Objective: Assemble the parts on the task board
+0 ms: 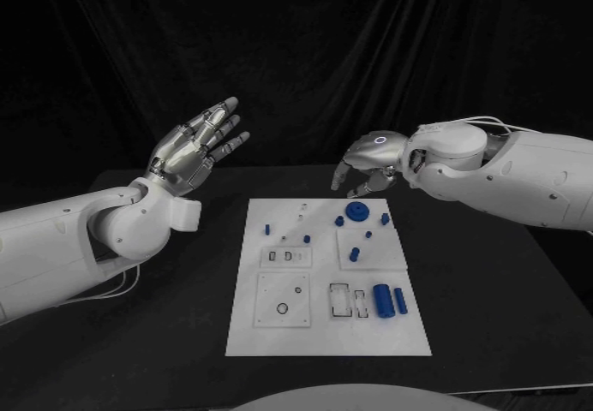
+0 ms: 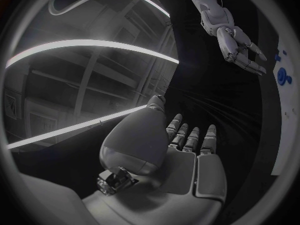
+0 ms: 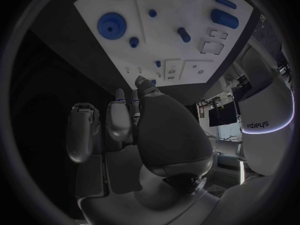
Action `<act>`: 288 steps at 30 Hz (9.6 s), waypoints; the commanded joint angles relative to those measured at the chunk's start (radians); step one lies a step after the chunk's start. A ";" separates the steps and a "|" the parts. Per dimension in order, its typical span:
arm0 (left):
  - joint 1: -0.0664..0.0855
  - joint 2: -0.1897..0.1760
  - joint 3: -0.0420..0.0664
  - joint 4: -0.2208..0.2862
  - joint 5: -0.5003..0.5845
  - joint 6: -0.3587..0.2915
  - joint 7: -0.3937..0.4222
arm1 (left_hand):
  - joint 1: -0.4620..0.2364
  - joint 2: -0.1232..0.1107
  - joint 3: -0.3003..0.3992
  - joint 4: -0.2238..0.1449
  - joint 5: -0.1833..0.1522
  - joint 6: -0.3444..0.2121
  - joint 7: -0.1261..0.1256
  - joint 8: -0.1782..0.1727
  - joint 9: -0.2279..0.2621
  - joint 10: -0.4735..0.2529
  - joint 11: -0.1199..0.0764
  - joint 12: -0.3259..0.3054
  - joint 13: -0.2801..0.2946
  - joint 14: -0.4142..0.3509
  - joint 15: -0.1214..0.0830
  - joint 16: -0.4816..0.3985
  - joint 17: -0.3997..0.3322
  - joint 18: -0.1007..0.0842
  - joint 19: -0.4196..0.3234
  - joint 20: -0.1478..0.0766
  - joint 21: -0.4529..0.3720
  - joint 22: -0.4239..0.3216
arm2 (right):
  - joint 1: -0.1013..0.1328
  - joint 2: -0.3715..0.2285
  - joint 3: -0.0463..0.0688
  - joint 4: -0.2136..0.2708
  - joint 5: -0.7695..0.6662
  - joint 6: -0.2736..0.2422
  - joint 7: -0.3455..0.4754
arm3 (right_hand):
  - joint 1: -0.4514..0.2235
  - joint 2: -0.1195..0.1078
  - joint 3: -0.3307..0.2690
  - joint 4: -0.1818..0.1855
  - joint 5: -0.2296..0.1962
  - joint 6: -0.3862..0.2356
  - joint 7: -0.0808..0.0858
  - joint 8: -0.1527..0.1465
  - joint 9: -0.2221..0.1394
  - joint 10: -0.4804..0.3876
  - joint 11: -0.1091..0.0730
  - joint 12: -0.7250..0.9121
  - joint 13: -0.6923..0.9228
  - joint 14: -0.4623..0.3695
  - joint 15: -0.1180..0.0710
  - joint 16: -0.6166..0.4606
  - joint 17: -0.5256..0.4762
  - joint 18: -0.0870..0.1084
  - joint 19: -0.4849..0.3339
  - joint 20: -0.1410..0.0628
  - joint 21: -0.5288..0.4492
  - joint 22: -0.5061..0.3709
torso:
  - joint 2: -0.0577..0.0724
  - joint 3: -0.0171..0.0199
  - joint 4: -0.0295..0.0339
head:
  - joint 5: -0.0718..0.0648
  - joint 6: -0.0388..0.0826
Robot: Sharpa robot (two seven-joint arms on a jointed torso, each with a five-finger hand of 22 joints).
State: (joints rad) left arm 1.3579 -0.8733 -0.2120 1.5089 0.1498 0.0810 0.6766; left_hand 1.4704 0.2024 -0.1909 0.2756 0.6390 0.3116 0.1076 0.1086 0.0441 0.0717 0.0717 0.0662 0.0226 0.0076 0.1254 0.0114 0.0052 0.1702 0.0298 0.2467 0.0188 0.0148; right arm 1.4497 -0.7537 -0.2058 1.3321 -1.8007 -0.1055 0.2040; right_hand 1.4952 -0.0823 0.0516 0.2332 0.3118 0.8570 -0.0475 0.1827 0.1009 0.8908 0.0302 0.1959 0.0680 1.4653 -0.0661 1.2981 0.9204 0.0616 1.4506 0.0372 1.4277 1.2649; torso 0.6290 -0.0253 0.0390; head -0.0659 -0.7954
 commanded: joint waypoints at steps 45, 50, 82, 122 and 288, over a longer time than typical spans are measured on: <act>0.001 0.024 0.001 -0.061 -0.082 0.105 0.062 | 0.043 0.004 0.034 -0.002 0.018 0.050 0.028 0.032 0.006 0.027 0.035 0.037 0.006 0.006 0.011 0.016 0.004 0.010 0.014 0.033 0.016 0.006 | -0.119 0.065 0.001 -0.134 -0.064 -0.076 0.060 | -0.050 -0.066 0.126 0.009 0.180 0.034 -0.001 -0.071 0.028 0.091 0.008 -0.061 0.041 0.006 -0.002 0.012 0.010 0.005 -0.002 0.003 -0.008 0.035 | 0.026 -0.0035 0.0087 | -0.001 -0.006; 0.001 0.024 0.001 -0.062 -0.082 0.106 0.060 | 0.044 0.005 0.036 -0.002 0.019 0.050 0.027 0.033 0.006 0.026 0.034 0.037 0.006 0.006 0.012 0.015 0.004 0.010 0.013 0.034 0.016 0.005 | -0.128 0.073 0.001 -0.148 -0.064 -0.085 0.062 | -0.049 -0.068 0.130 0.008 0.176 0.041 -0.001 -0.068 0.032 0.098 0.008 -0.058 0.044 0.006 -0.002 0.010 0.006 0.005 -0.002 0.002 -0.009 0.036 | 0.024 -0.0036 0.0085 | 0.000 -0.009; -0.001 0.029 0.001 -0.070 -0.082 0.116 0.045 | 0.048 0.007 0.041 -0.002 0.020 0.051 0.026 0.034 0.006 0.022 0.034 0.037 0.006 0.003 0.006 0.011 0.002 0.009 0.010 0.033 0.014 0.004 | -0.169 0.118 0.001 -0.215 -0.064 -0.121 0.076 | -0.044 -0.067 0.158 -0.001 0.154 0.071 0.009 -0.053 0.056 0.110 0.008 -0.055 0.057 0.004 -0.002 0.005 -0.002 0.005 -0.004 0.002 -0.012 0.037 | 0.018 -0.0041 0.0086 | -0.001 -0.025; -0.004 0.031 0.001 -0.075 -0.082 0.131 0.023 | 0.055 0.010 0.049 -0.005 0.023 0.052 0.028 0.036 0.006 0.021 0.036 0.039 0.006 0.002 0.007 0.011 0.002 0.009 0.010 0.034 0.014 0.004 | -0.177 0.139 0.001 -0.254 -0.064 -0.135 0.088 | -0.031 -0.075 0.252 -0.055 0.163 0.113 0.034 -0.003 0.163 0.170 -0.006 -0.011 0.099 0.000 -0.011 -0.004 -0.007 0.004 -0.007 -0.005 -0.014 0.049 | 0.015 -0.0041 0.0090 | -0.003 -0.043; -0.011 0.041 0.000 -0.101 -0.082 0.134 -0.041 | 0.076 0.007 0.081 -0.021 0.034 0.065 0.035 0.046 0.007 0.016 0.045 0.047 0.006 0.003 0.005 0.014 0.003 0.010 0.010 0.035 0.013 0.003 | -0.180 0.440 0.001 -0.535 0.064 -0.089 -0.008 | -0.041 -0.048 0.310 -0.139 0.089 0.125 0.128 -0.019 0.229 0.161 0.007 0.049 0.176 -0.042 0.004 -0.032 -0.039 0.001 -0.022 0.010 -0.018 0.077 | 0.012 -0.0043 0.0093 | 0.004 -0.072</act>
State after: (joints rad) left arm 1.3487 -0.8346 -0.2126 1.4073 0.0657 0.2075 0.6288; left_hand 1.5383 0.2123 -0.1153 0.2551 0.6690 0.3718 0.1430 0.1509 0.0507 0.0907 0.1125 0.1075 0.0285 0.0109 0.1358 0.0268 0.0080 0.1700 0.0420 0.2768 0.0342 0.0188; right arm 1.2767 -0.3116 -0.2015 0.7937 -1.7284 -0.2304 0.2158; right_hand 1.4562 -0.1381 0.3615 0.1018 0.4047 0.9877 0.0800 0.1662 0.3289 1.0575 0.0361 0.2433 0.2440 1.4328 -0.0625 1.2730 0.8817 0.0623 1.4327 0.0411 1.4132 1.3079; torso 0.6413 -0.0299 0.0483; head -0.0614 -0.8679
